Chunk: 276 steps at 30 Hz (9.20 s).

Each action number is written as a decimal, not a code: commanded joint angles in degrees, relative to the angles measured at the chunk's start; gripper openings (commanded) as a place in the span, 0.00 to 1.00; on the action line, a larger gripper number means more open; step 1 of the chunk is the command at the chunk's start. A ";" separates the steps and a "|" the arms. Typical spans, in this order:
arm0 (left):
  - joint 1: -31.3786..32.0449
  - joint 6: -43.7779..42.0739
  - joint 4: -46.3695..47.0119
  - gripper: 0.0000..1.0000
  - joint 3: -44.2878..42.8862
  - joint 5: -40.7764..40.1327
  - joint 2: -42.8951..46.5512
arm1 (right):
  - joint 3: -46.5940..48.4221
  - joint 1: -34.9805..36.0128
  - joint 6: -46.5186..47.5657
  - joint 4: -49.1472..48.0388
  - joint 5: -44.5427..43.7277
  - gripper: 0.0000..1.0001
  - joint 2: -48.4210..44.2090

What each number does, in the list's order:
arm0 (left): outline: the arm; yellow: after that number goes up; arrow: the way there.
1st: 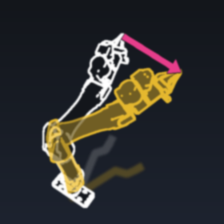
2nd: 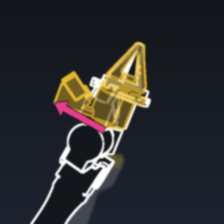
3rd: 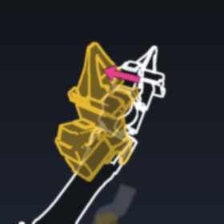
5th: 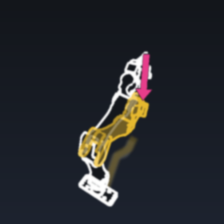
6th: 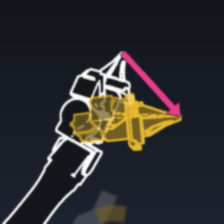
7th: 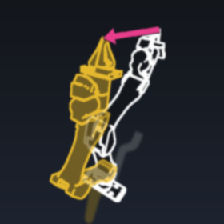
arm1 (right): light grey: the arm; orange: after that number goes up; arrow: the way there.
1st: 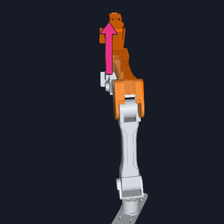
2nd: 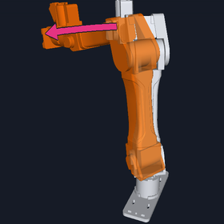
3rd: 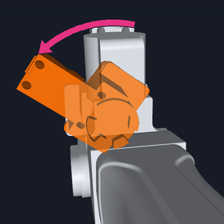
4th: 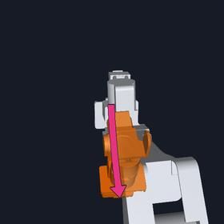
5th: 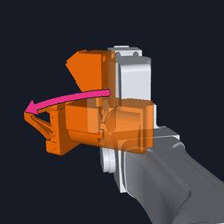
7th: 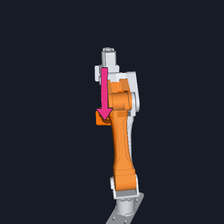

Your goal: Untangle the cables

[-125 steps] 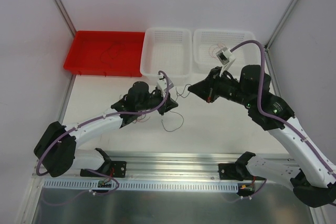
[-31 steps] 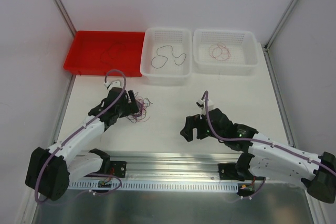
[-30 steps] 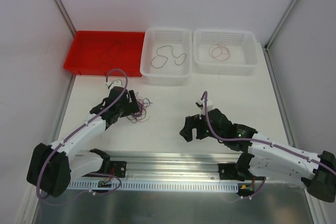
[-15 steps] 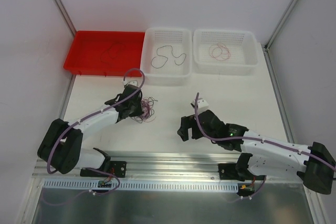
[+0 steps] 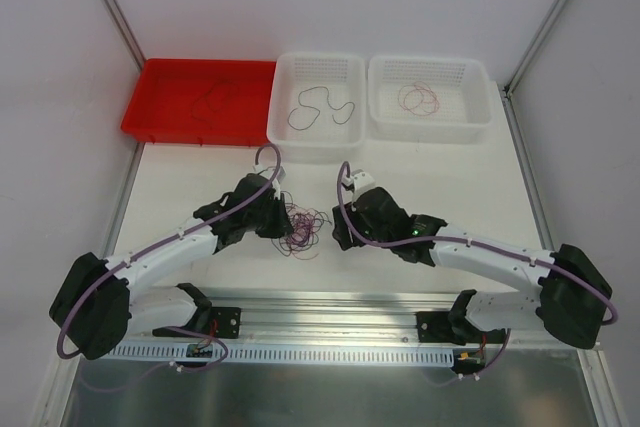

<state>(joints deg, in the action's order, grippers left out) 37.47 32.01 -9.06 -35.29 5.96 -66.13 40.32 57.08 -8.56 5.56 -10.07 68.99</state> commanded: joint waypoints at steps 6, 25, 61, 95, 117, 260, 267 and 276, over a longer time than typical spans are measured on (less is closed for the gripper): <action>0.23 -0.72 -2.37 0.00 0.13 3.36 1.09 | 7.58 -0.48 7.15 -5.30 9.54 0.59 11.51; 0.23 -1.33 -5.53 0.00 0.66 3.36 4.60 | 12.15 -2.41 8.29 -9.96 7.06 0.48 21.26; -7.86 0.42 -15.28 0.00 0.13 -15.09 1.62 | 21.99 -18.32 10.49 29.15 -2.41 0.01 -35.24; -11.63 0.86 -17.92 0.45 -0.14 -6.04 18.39 | 16.91 -19.11 9.79 35.66 -12.61 0.01 -29.97; 3.39 -34.00 -14.06 0.74 -19.11 -5.07 -4.17 | 13.48 -19.73 8.82 30.30 3.21 0.01 -28.03; -18.75 -25.59 -3.42 0.81 -9.18 9.25 13.92 | 59.53 -6.37 13.83 15.63 6.47 0.01 0.10; -18.84 -25.51 -3.33 0.81 -9.01 8.90 12.43 | 61.72 -6.45 17.43 7.55 -1.36 0.01 -2.81; -18.75 -25.07 -3.51 0.82 -9.10 9.78 11.02 | 60.24 -6.45 21.91 -8.52 -4.35 0.01 -6.32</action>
<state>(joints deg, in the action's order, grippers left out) 18.92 7.60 -15.11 -44.49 13.58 -55.00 99.72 50.52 10.79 8.86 -11.88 64.40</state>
